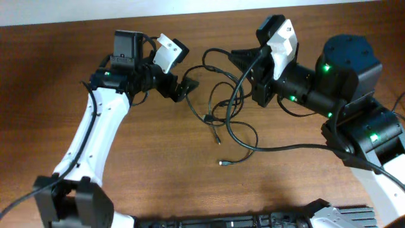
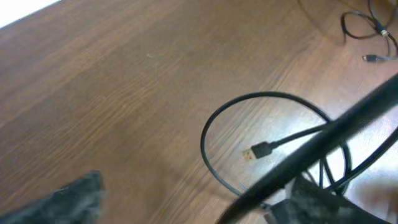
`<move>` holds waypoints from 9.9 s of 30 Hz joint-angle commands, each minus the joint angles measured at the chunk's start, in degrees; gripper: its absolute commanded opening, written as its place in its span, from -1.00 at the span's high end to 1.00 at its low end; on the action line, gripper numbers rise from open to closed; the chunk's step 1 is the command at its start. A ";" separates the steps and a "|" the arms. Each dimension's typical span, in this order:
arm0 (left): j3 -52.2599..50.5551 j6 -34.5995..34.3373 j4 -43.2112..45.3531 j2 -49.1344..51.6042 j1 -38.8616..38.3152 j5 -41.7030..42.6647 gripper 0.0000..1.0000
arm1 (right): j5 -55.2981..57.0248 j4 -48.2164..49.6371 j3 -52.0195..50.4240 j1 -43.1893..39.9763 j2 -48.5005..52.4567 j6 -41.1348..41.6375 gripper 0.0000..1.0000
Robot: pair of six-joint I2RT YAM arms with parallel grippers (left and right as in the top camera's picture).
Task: Untangle cables
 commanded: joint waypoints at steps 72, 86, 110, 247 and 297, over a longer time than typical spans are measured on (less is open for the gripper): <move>-0.55 0.85 -11.50 5.53 3.37 -2.16 1.00 | 45.75 21.38 1.42 -46.40 33.94 -4.85 0.92; -0.55 0.83 -10.08 5.53 1.36 -1.51 1.00 | 19.76 7.30 1.44 -51.41 31.01 0.50 -0.94; -0.48 16.74 -10.62 -12.85 -6.73 -2.03 1.00 | -29.24 -19.45 1.44 -15.30 15.69 -24.24 -0.94; 2.56 -30.84 -11.63 -21.33 -14.67 -38.29 -0.98 | 12.79 -12.81 1.42 -43.06 4.74 0.52 0.92; 2.56 -30.84 -11.63 -21.29 -14.67 -38.29 -0.99 | 14.47 -8.79 1.44 -42.88 28.94 0.52 -0.28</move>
